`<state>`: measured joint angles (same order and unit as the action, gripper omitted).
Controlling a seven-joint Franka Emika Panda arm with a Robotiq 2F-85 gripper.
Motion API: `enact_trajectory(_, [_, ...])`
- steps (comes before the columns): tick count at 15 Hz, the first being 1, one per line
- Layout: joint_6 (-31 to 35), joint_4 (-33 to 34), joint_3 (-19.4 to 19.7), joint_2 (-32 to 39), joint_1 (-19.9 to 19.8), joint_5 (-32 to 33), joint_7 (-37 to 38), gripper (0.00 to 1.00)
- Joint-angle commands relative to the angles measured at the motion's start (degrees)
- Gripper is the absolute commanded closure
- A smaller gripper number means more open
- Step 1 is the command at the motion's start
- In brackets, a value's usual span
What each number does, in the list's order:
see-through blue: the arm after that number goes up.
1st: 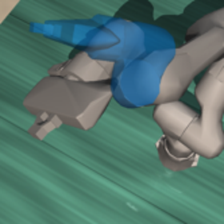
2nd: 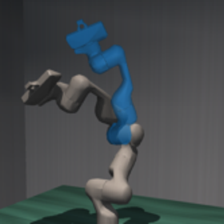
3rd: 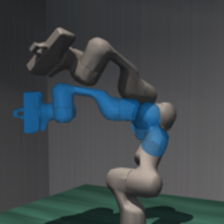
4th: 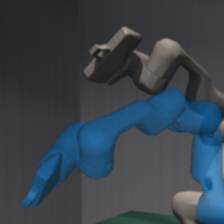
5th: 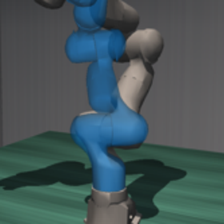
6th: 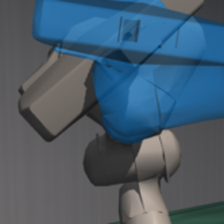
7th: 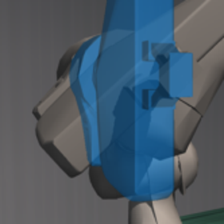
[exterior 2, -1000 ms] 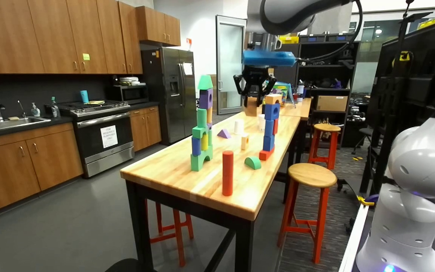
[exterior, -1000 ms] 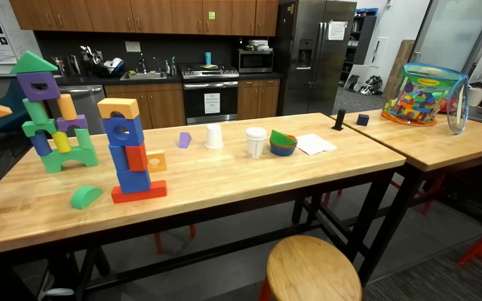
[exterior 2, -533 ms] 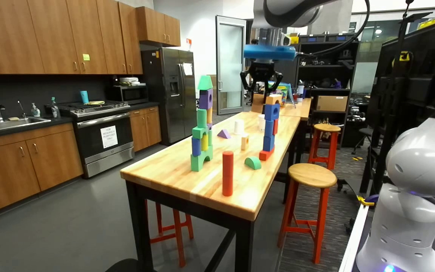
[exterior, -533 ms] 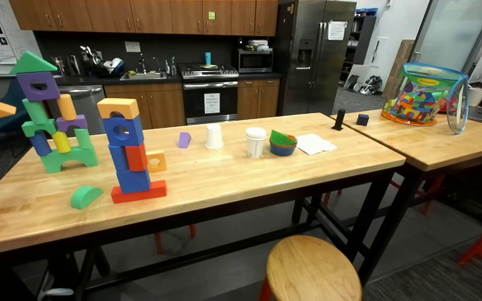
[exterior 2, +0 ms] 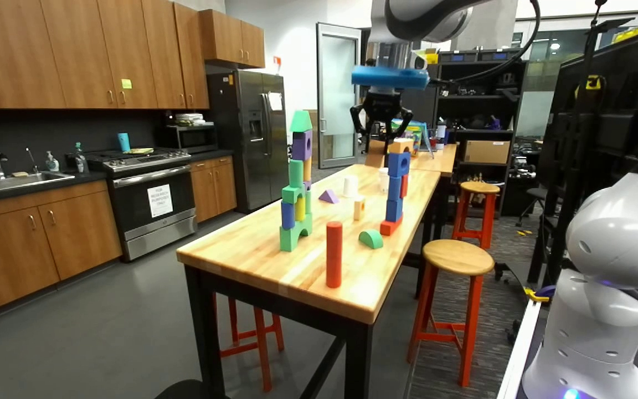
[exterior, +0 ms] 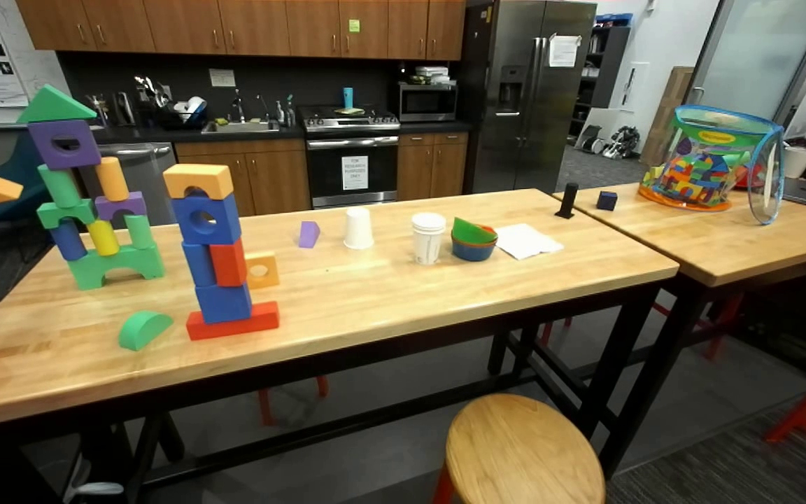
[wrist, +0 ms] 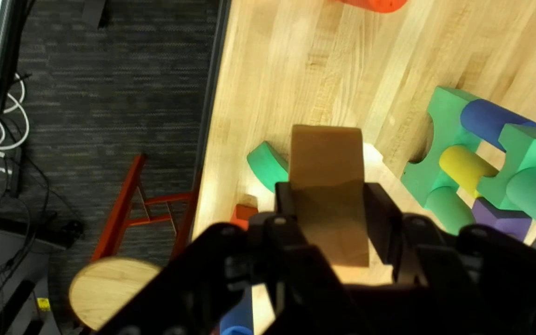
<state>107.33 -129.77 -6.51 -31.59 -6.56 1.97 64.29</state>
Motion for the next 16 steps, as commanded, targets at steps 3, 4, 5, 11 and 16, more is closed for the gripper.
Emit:
enact_trajectory(3, [1.35,-0.08,0.16,0.55,-0.19,-1.43,8.06,0.6])
enact_trajectory(4, [1.9,-0.28,0.18,0.71,-0.21,-1.69,9.9,0.6])
enact_trajectory(5, [2.24,-0.46,0.19,0.78,-0.24,-1.81,10.85,0.6])
enact_trajectory(11, [1.64,0.45,0.32,1.64,-0.6,-2.4,12.86,0.85])
enact_trajectory(16, [0.75,4.62,1.63,2.08,-2.62,-1.56,16.65,0.85])
